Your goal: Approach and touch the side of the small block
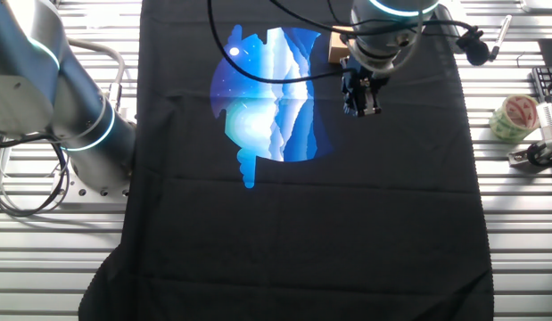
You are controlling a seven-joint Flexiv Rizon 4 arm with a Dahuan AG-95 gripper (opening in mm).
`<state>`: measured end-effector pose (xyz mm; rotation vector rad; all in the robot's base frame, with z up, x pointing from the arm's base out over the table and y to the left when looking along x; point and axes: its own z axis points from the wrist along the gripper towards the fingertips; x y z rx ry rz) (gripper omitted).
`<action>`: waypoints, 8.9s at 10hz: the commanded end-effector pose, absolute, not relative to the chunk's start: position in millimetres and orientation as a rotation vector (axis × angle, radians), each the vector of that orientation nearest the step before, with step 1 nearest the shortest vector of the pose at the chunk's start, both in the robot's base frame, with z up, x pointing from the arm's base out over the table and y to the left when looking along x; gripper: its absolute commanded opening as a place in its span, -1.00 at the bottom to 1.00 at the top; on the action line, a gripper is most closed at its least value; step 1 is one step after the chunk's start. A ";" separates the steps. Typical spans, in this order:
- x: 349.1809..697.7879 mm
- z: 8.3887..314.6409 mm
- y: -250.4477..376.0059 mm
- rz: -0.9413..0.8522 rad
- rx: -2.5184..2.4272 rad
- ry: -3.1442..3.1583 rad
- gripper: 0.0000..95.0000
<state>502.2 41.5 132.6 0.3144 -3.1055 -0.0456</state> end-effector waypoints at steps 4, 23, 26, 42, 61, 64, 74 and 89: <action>502.7 131.7 41.5 -0.053 0.096 -3.119 -1.00; 502.4 112.9 138.9 0.055 -0.191 -3.187 -1.00; 502.5 109.1 150.0 0.057 -0.228 -3.194 -1.00; 502.9 80.3 176.0 0.053 -0.167 -3.201 -1.00; 498.5 56.6 200.6 0.084 -0.212 -3.233 -1.00; 505.0 59.6 206.3 0.083 -0.235 -3.224 -1.00; 507.2 55.2 207.8 0.117 -0.192 -3.229 -1.00; 507.0 54.9 207.6 0.053 0.086 -3.211 -1.00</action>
